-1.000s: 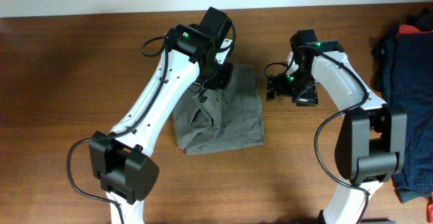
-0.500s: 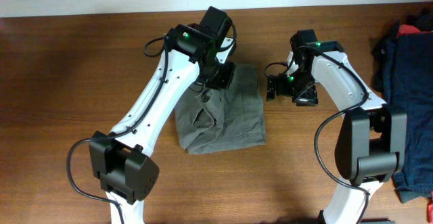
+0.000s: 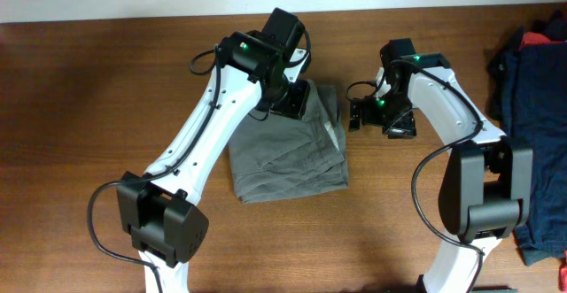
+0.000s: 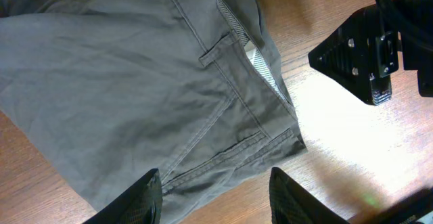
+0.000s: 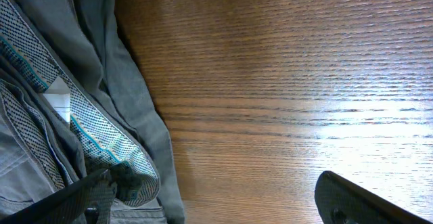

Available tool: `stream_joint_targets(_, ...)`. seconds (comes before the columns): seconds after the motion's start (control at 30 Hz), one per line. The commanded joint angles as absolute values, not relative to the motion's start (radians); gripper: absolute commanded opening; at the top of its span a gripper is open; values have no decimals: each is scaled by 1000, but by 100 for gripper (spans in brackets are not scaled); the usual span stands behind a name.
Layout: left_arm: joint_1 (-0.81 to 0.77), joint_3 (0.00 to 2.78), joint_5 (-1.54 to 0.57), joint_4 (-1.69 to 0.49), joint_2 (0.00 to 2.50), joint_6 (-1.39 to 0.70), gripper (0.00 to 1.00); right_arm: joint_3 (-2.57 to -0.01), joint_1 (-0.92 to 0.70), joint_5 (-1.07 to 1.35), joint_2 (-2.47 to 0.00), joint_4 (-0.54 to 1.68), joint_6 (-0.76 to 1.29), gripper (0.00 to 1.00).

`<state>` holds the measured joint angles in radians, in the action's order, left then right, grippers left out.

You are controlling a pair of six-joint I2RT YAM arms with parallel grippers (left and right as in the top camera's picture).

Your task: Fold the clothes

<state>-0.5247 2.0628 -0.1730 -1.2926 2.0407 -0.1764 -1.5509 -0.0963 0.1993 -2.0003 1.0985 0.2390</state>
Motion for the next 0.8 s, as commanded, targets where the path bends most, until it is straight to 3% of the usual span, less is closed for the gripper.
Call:
stream_joint_targets(0.0,-519,2094,-187,-1299,2048,-171,51,-1541,-98,181,-2009,1100,244,99)
stream_joint_targets(0.13,-463,2121,-187,-1346,2045,-172,51,-1600,-91,253,-2006,1155,226,99)
stream_joint_targets(0.3,-354,2119,-187,-1386,2046,-221,51,-1750,-102,412,-2001,1242,35,99)
stream_joint_targets(0.47,-274,2113,-187,-1414,2046,-220,59,-1779,-153,415,-2005,1206,-64,99)
stream_joint_targets(0.77,-242,2110,-79,-1483,2047,-220,61,-1773,-230,416,-2117,1130,-72,100)
